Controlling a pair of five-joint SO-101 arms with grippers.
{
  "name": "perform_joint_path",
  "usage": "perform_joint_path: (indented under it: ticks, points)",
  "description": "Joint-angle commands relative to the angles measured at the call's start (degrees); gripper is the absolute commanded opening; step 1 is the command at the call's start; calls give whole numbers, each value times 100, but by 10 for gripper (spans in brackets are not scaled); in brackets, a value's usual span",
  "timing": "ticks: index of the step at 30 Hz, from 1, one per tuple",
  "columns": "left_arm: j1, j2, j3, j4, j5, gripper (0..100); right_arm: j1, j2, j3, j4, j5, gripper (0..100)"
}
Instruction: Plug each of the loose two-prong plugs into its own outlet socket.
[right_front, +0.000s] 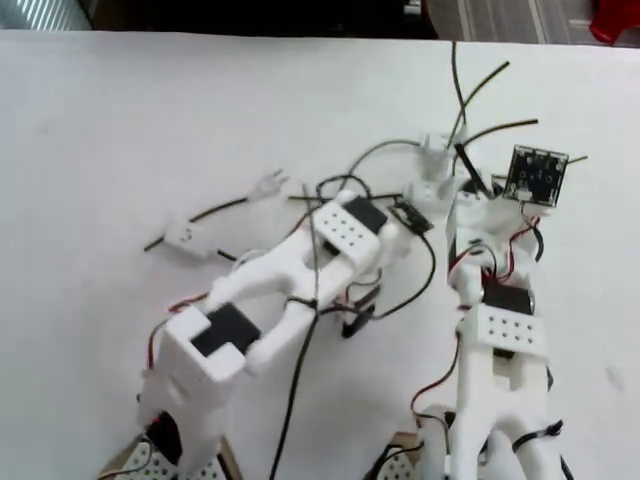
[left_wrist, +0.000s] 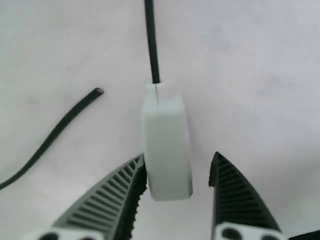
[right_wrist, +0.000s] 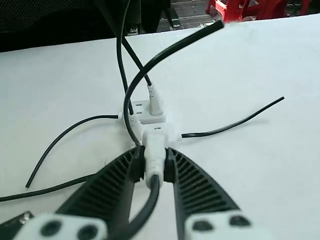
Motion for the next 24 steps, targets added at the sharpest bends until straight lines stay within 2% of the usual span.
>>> perform_joint_path:
  ticks: [1,6,9,16,19,24]
  points:
    - [-101,-409,-686,510,-9,218,31,-40,-299,-136,35,17]
    - [-796,-365,-1108,633,-114,221,-57,-418,-299,303,35,17]
    - [-1182,-338,-949,413,-431,221,-251,-716,-290,620,35,17]
    - [-1859,-382,-651,-97,-642,220,-444,-875,-273,831,35,17]
    - [-1754,-523,-818,202,-633,218,-435,-884,-273,840,35,17]
    - [-1033,-919,-870,607,-607,218,-382,-892,-273,840,35,17]
